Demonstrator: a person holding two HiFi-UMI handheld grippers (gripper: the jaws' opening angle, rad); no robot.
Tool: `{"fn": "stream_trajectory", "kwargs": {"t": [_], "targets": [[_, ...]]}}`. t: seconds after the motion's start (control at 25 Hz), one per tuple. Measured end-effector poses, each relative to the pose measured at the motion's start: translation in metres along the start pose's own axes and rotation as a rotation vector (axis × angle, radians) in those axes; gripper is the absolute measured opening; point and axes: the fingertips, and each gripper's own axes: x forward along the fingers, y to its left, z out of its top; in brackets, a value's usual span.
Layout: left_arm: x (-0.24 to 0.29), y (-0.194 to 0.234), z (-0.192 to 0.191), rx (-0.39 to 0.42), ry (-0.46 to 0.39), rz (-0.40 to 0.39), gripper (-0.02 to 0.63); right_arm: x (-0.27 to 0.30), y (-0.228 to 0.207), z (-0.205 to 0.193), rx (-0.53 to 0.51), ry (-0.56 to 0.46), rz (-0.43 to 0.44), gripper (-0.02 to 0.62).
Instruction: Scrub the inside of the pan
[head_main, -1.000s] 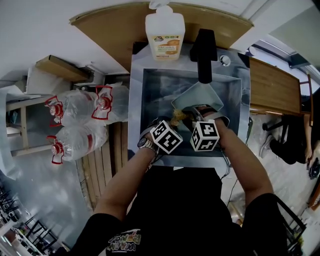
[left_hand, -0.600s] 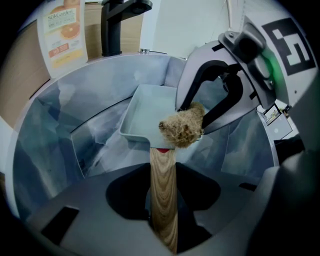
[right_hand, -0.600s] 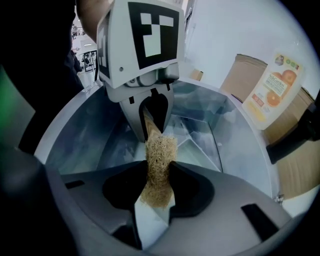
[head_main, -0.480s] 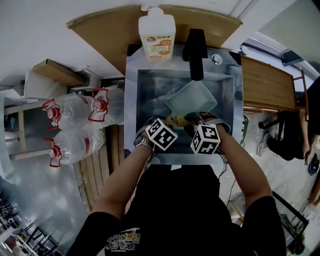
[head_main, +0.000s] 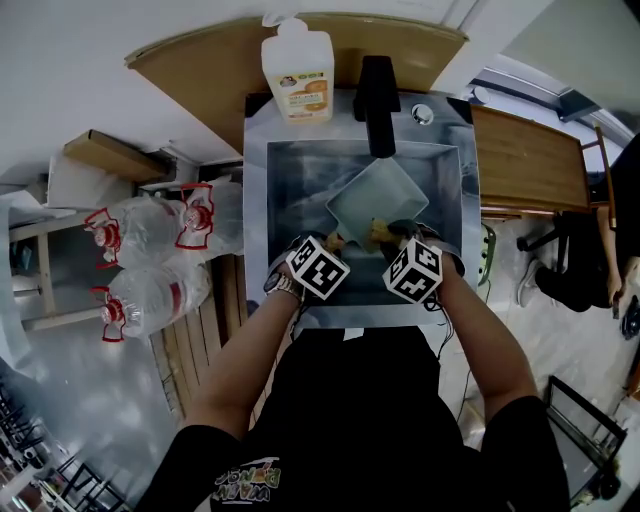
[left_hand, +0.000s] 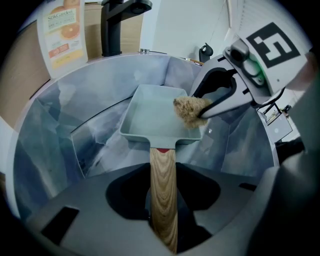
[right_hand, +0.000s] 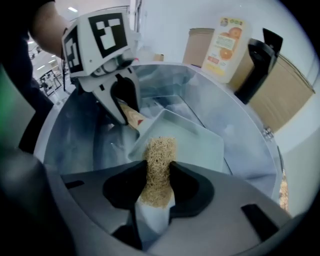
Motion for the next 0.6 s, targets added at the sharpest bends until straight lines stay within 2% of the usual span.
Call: {"fn": "stream_trajectory", "kwargs": {"t": [0.24,0.4,0.6], "targets": [[0.000,0.000,0.000,0.001,0.000,0.001,0.163,-0.001,-0.053,-0.036,0.193,0.137,-0.222,0.146],[-0.001,0.000,0.000,0.000,0.000,0.000,0.163,-0.004,-0.079,-0.052,0.248,0.226,-0.386,0.146],[-0.001,-0.001,0.000,0.000,0.001,0.000,0.163,-0.007,-0.100,-0.065,0.278,0.305,-0.513,0.146]]}}
